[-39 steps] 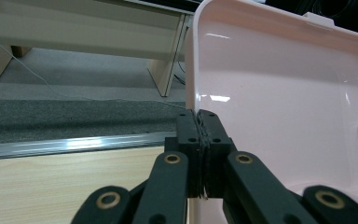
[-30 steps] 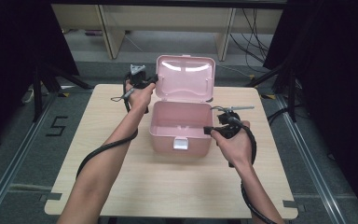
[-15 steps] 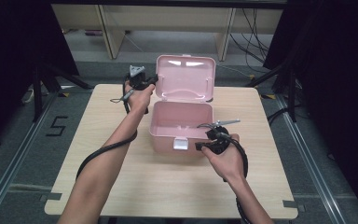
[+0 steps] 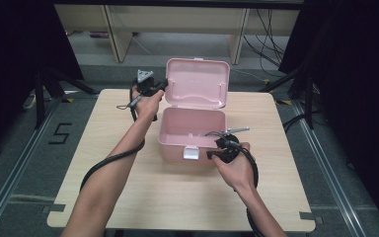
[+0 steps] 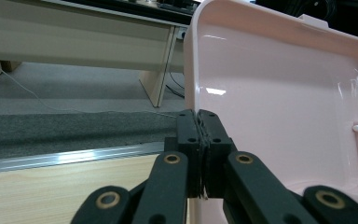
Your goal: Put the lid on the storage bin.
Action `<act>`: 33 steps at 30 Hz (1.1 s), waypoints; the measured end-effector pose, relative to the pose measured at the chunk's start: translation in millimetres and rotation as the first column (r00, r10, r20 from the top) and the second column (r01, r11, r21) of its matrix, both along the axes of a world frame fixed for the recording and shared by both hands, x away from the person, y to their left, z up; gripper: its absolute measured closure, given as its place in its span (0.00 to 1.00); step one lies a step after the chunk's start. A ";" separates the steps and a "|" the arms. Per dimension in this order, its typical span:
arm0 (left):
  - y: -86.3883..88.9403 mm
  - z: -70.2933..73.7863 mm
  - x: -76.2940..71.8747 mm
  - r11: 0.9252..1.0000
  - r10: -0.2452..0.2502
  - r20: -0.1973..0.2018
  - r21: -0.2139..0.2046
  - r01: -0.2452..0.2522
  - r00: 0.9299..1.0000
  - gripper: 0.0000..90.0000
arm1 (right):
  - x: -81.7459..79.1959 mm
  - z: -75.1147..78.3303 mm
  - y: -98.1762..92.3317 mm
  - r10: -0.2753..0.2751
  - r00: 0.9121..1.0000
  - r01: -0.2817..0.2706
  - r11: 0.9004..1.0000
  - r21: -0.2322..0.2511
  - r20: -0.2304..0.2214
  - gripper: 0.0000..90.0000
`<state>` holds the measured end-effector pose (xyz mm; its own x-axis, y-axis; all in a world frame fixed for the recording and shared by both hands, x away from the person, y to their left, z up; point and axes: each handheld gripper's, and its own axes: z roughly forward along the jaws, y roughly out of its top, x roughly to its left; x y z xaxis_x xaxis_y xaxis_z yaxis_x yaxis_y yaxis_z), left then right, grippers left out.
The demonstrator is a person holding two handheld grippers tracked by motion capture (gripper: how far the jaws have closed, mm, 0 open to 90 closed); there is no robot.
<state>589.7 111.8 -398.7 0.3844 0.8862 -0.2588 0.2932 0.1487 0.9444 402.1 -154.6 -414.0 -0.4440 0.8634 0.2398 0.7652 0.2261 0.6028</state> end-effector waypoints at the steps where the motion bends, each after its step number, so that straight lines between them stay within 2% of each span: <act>1: -0.2 -0.1 -0.1 1.000 0.000 0.001 0.003 0.000 1.000 0.98 | 0.3 0.1 -0.1 0.000 1.000 0.000 1.000 0.003 -0.002 1.00; 2: 0.0 -0.1 0.1 1.000 -0.001 0.001 0.000 0.001 1.000 0.98 | 0.7 0.1 0.2 0.000 1.000 0.000 1.000 0.004 -0.003 1.00; 3: 0.1 -0.2 0.2 1.000 -0.002 0.000 -0.001 0.002 1.000 0.98 | 1.1 0.9 0.9 0.004 1.000 -0.004 1.000 0.007 -0.022 1.00; 4: 0.3 -0.1 0.0 1.000 -0.004 0.001 0.002 0.004 1.000 0.98 | 1.5 0.3 0.6 0.007 1.000 -0.007 1.000 0.005 -0.004 1.00; 9: 1.3 0.5 -2.3 1.000 -0.008 0.008 0.003 0.008 1.000 0.98 | 3.8 0.6 3.9 0.010 1.000 -0.010 1.000 0.001 -0.015 1.00; 10: 1.8 0.6 -2.5 1.000 -0.009 0.009 0.004 0.009 1.000 0.98 | 4.1 0.1 4.6 0.007 1.000 -0.007 1.000 0.010 -0.006 1.00; 15: 3.0 2.0 -4.9 1.000 -0.016 0.017 0.006 0.015 1.000 0.98 | 6.3 -0.3 7.9 0.008 1.000 -0.008 1.000 0.012 -0.013 1.00; 16: 3.2 2.2 -5.5 1.000 -0.017 0.020 0.004 0.017 1.000 0.98 | 7.1 -0.2 7.5 0.023 1.000 -0.023 1.000 0.000 -0.020 1.00; 18: 4.3 2.3 -6.6 1.000 -0.018 0.021 0.007 0.018 1.000 0.98 | 7.0 0.0 9.1 0.010 1.000 -0.010 1.000 0.009 -0.022 1.00; 22: 5.7 2.1 -7.9 1.000 -0.019 0.024 0.001 0.019 1.000 0.98 | 10.3 0.1 8.7 0.038 0.999 -0.038 0.999 -0.005 -0.019 1.00; 33: 5.9 5.3 -12.8 1.000 -0.024 0.035 0.014 0.024 0.999 0.98 | 13.6 0.4 14.4 0.030 0.999 -0.031 0.999 -0.010 -0.037 1.00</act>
